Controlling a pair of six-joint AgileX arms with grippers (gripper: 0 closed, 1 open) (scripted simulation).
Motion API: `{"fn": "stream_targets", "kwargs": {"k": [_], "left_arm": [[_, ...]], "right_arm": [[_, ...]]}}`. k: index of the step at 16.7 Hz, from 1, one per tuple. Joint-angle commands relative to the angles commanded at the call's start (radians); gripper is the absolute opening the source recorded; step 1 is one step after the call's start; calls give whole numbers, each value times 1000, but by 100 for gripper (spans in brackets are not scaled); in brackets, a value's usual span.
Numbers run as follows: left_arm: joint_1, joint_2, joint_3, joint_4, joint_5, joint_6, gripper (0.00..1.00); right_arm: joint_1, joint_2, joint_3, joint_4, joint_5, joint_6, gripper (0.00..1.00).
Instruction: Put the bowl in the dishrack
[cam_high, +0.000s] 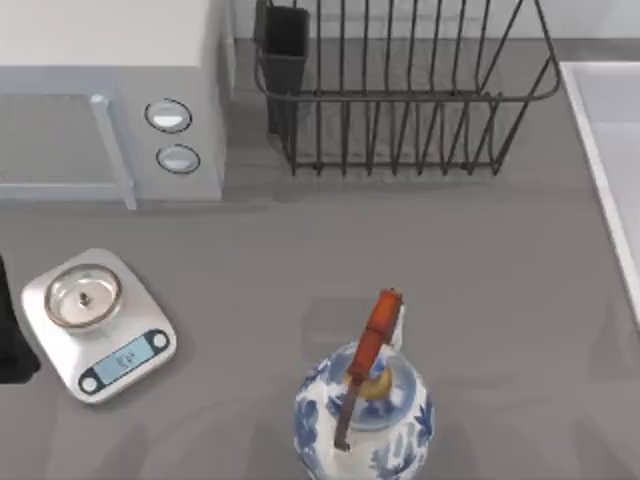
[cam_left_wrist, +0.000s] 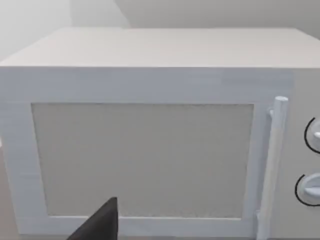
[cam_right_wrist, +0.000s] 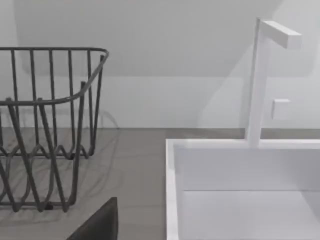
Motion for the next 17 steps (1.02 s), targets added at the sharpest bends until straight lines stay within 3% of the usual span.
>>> {"fn": "stream_targets", "kwargs": {"k": [7, 17], "left_arm": [[0, 0, 0, 0, 0, 0, 100], [0, 0, 0, 0, 0, 0, 100]], "right_arm": [[-76, 162, 153, -140, -9, -79, 100], [-405, 1083, 801, -762, -44, -399, 100]]}}
